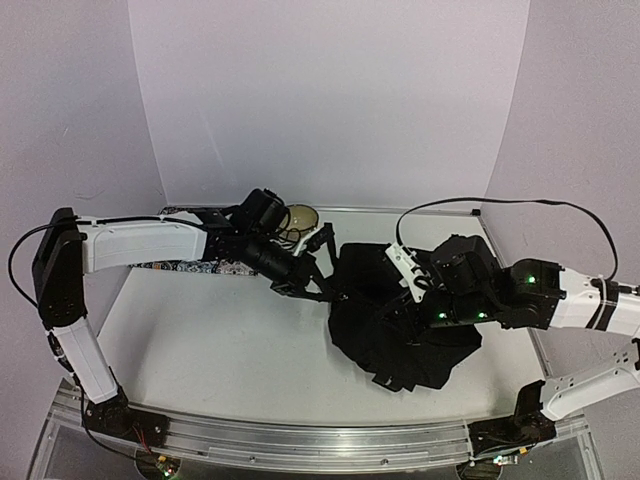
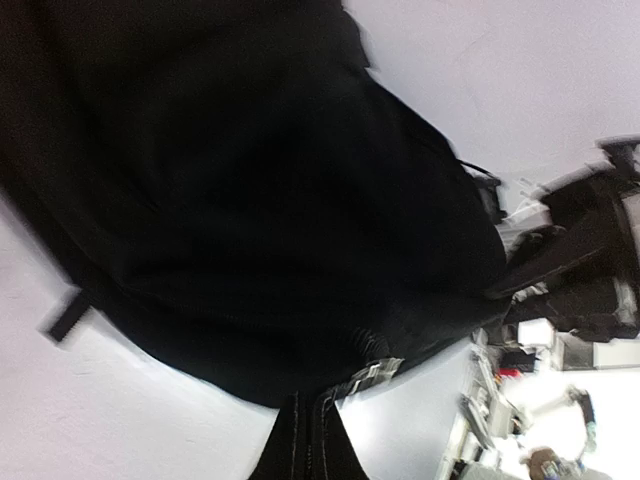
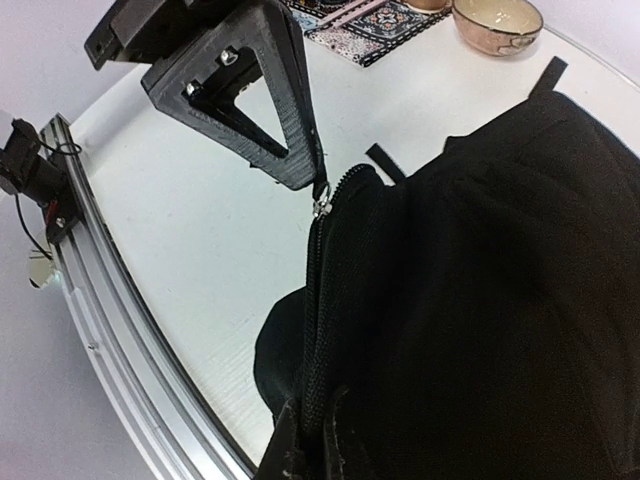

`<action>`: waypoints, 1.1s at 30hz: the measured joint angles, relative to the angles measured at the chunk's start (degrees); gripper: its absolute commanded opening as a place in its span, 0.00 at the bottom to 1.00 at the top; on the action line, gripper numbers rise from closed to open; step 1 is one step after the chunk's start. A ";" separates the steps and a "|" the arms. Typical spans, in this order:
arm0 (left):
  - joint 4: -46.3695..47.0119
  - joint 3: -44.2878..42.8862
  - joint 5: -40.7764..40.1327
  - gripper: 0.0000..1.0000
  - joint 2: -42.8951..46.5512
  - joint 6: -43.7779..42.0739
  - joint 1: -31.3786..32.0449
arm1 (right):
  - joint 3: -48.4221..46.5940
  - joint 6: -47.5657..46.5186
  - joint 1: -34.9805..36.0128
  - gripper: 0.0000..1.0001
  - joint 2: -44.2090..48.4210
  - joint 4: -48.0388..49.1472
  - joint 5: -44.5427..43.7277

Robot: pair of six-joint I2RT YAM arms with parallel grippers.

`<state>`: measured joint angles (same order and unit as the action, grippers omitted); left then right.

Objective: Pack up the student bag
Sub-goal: Zip the largest pocket of the bag in the student bag, then hold the largest pocket of the student bag.

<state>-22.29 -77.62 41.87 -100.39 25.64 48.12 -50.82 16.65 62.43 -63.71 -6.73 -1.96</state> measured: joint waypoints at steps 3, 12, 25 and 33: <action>-3.75 -1.25 -4.31 0.00 -0.20 -0.12 -0.83 | -0.10 0.36 0.41 0.55 3.18 -3.63 -0.46; -5.62 -7.33 -8.66 0.00 -0.30 3.07 5.54 | -4.85 2.32 0.77 0.63 -0.57 -5.71 -1.94; -1.13 -5.79 -5.56 0.00 0.02 7.72 8.15 | -5.18 5.21 5.22 0.63 -6.69 -3.56 -9.16; 0.45 -1.38 -7.83 0.00 3.00 8.63 7.74 | -5.23 4.47 5.11 0.59 -12.12 -3.01 -10.71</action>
<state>-21.84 -79.00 34.04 -97.39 34.27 55.86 -56.05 21.12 67.55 -75.83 -9.74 -12.67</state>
